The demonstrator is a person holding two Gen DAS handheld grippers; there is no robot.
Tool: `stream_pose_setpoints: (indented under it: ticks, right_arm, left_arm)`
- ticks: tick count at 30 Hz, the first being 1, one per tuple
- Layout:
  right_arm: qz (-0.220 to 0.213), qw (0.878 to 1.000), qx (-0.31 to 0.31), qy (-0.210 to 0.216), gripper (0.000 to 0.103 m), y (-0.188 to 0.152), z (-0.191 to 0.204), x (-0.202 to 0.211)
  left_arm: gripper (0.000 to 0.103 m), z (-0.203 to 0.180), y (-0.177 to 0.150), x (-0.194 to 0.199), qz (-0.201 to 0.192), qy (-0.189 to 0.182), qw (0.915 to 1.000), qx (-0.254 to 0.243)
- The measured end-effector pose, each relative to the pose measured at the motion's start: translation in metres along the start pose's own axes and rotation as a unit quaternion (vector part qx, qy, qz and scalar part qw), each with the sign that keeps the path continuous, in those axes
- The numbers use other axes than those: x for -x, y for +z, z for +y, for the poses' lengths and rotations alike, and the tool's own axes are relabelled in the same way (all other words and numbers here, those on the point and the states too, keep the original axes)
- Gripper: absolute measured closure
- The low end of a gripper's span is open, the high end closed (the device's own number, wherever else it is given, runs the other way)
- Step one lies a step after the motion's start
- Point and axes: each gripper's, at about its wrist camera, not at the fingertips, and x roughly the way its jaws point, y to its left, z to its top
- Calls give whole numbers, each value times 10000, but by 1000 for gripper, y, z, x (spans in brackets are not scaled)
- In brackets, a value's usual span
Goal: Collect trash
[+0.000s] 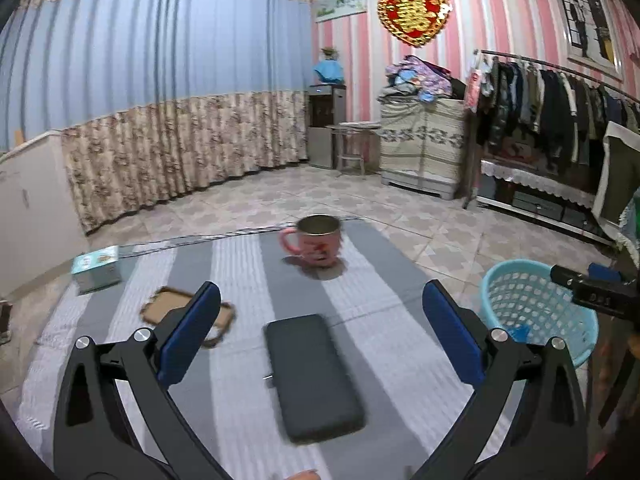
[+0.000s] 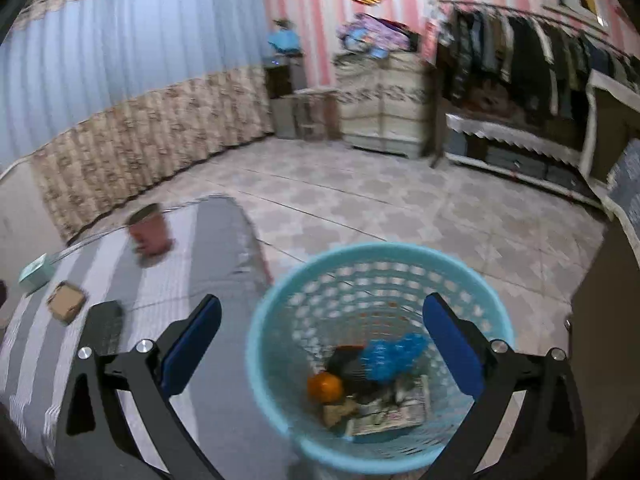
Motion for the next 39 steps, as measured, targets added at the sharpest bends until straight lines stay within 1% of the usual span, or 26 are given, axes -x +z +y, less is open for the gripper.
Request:
stream_pose_setpoints:
  ticks: [3,5,8,13,16,21,24,28,33,39]
  right_arm:
    - [-205,9996,153,142,5,1,19,14]
    - [-253,9991,190,268,5,-5,35,23]
    - [-238,9980,195,557,5,-24,56,36]
    - [-153,9957,154,901,5,-62,84,57]
    - [-178,9953,337,891,5,-82,99,66]
    - [-283,9923,801,900,5,-106,124,79]
    - [-331,9909,905,940,5,-107,131,80]
    - [-462,9914,811,918,5,-105,127,84]
    - [-550,9928,680,813,5,-103,120,86]
    - [-666,9933,670,667,5,-103,121,87]
  left_arm:
    - [5,17,-7,15,-23,107,9999,39]
    - [5,27,-14,26,-58,190,9998,75]
    - [5,42,-24,46,-99,328,9994,90]
    - [5,57,-45,76,-140,361,9991,174]
    - [5,64,-58,89,-132,415,9988,216]
    - [5,72,-81,97,-44,444,9985,330]
    - [5,72,-88,95,-18,527,9982,282]
    - [5,75,-92,90,-51,609,9976,323]
    - [5,73,-91,87,-80,602,9973,408]
    - [5,65,-87,92,-164,597,9976,311]
